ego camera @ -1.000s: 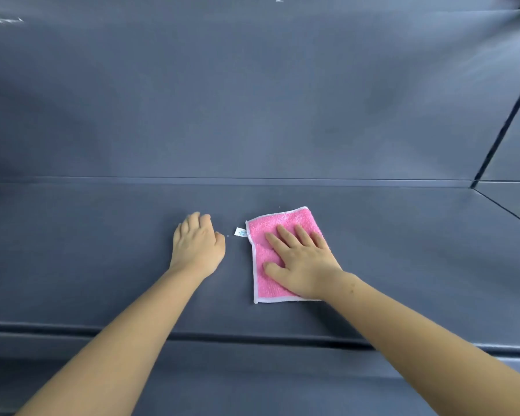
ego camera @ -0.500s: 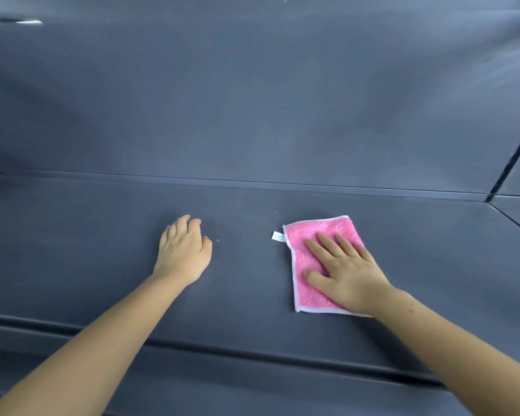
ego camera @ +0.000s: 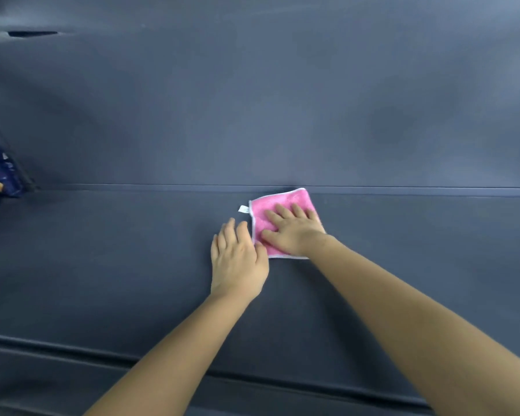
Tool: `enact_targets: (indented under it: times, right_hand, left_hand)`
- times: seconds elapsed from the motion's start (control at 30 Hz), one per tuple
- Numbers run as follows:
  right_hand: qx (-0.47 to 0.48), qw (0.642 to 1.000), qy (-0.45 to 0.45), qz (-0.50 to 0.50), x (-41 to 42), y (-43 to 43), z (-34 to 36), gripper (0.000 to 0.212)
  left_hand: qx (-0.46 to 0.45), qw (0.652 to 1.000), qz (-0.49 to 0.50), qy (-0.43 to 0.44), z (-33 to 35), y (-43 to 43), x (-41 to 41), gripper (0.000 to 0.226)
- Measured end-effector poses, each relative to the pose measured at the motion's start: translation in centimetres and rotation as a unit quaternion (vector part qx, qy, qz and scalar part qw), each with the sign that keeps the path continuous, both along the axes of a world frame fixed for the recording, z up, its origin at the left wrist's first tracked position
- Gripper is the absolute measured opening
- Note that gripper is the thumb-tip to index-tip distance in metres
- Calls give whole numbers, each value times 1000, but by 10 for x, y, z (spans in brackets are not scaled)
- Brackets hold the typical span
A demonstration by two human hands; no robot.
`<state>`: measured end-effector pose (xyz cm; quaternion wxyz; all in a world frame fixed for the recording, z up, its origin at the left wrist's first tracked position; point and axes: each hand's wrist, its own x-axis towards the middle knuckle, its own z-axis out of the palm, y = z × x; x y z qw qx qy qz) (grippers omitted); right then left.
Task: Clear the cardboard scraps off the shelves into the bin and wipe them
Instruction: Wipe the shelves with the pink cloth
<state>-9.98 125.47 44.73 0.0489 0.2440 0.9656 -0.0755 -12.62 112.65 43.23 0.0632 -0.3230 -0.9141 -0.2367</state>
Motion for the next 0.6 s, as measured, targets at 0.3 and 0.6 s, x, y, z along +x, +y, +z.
enact_targets:
  times: [0.3, 0.6]
  right_hand:
    - [-2, 1000, 2, 6, 47, -81, 0, 65]
    - [-9, 998, 25, -51, 76, -143, -3, 63]
  left_hand:
    - [78, 988, -75, -109, 11, -12, -3, 42]
    - [42, 965, -205, -161, 24, -39, 5, 34]
